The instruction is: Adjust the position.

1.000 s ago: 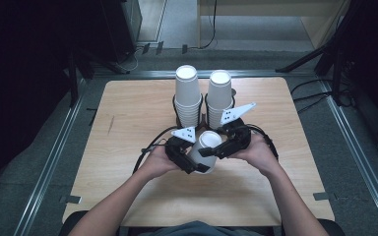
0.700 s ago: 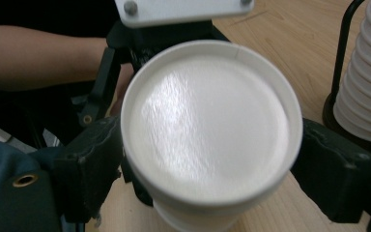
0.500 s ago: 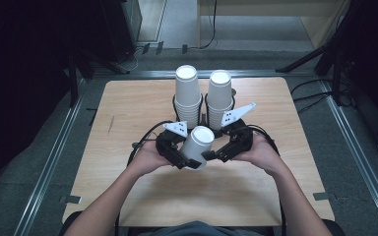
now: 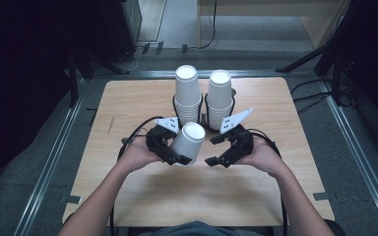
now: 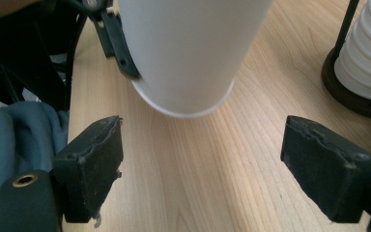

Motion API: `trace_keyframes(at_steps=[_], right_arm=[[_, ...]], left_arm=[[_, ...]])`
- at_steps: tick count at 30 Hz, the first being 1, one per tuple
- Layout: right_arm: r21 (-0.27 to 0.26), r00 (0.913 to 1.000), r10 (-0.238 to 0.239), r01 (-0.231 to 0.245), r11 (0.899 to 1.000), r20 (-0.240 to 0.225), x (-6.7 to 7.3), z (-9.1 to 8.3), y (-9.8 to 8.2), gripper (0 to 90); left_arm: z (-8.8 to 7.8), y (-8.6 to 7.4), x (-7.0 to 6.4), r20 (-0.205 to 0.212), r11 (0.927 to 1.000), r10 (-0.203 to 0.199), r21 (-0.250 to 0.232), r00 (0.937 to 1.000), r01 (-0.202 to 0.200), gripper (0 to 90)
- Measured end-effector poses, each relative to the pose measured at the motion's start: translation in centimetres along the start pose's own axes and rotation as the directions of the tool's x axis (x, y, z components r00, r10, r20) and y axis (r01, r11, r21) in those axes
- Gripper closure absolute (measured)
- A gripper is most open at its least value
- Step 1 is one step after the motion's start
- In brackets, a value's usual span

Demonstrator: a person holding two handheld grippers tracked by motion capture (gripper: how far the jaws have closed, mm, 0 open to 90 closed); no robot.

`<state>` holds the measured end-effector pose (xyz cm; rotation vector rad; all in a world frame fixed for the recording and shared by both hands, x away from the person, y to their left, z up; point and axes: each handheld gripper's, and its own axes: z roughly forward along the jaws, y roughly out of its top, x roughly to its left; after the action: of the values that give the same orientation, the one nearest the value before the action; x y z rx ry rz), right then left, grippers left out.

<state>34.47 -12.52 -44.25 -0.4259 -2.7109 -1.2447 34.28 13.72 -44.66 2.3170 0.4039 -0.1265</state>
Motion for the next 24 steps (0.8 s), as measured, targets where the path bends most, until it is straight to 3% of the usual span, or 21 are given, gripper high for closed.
trace_keyframes(at_steps=[4, 6, 13, 19, 24], right_arm=[[0.009, 1.0, 0.001, -0.001, 1.0, 0.005, 0.1, 0.1, -0.3, 15.5], [0.028, 0.9989, -0.028, 0.027, 0.999, 0.037, 0.3, 0.0, -0.7, 15.7], [0.039, 0.9993, -0.02, 0.019, 0.999, 0.031, 0.5, -0.3, -2.1, 15.8], [0.061, 0.9993, -0.005, 0.003, 0.998, 0.038, 0.1, -0.1, -2.7, 15.8], [0.053, 0.9991, -0.024, 0.022, 0.998, 0.035, 0.0, 0.2, -2.7, 15.8]], left_arm=[[-0.2, 0.0, 0.0, -0.002, 0.9994, 0.001, 0.034, 1.0, -0.001, 16.1], [-0.1, 0.0, 0.0, -0.001, 0.9974, 0.0, 0.072, 1.0, 0.0, 16.1], [0.0, 0.1, 0.1, -0.025, 0.9936, 0.016, 0.112, 0.9996, -0.013, 16.1], [0.6, 0.2, 0.4, -0.045, 0.9856, 0.029, 0.168, 0.9986, -0.021, 16.1], [1.5, 0.4, 0.6, -0.052, 0.9746, 0.039, 0.222, 0.9979, -0.027, 16.1]])
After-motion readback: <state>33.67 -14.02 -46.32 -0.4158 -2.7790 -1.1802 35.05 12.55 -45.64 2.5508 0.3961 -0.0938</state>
